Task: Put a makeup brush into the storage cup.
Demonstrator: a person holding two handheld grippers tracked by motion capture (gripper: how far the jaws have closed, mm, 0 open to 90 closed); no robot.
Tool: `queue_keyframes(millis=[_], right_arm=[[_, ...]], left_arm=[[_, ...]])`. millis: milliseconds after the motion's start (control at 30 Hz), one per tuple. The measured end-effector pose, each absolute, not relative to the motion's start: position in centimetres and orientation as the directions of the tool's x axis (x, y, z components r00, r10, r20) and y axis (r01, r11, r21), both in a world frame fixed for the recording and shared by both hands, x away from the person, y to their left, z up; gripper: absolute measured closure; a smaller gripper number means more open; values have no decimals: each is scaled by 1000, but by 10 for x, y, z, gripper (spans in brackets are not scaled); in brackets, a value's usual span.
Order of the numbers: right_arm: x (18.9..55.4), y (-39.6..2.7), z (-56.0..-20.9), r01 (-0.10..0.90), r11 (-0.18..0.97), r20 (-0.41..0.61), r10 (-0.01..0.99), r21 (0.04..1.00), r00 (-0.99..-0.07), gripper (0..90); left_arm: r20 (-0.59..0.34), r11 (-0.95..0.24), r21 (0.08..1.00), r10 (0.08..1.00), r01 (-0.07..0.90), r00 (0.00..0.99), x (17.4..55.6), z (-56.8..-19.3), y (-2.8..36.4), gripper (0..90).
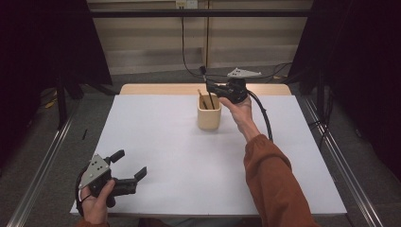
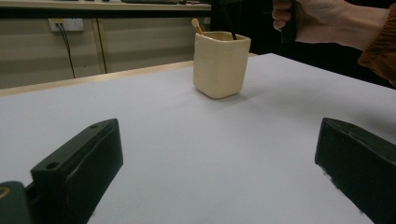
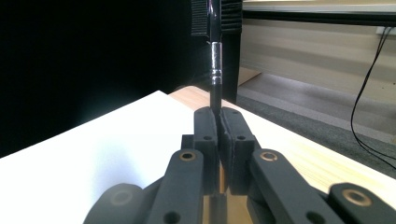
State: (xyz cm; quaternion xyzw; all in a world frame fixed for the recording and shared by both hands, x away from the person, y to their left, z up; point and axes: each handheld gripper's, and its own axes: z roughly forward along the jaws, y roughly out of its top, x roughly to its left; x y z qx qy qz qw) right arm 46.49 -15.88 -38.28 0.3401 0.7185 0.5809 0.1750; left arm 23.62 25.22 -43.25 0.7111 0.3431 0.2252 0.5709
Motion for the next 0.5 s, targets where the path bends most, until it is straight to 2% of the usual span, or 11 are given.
queue_keyframes(millis=[500], right_arm=[[460,-157,-399,301,105,150,686,948,-712,858]], left_arm=[[-70,-111,967,749,229,659,236,-432,252,10]])
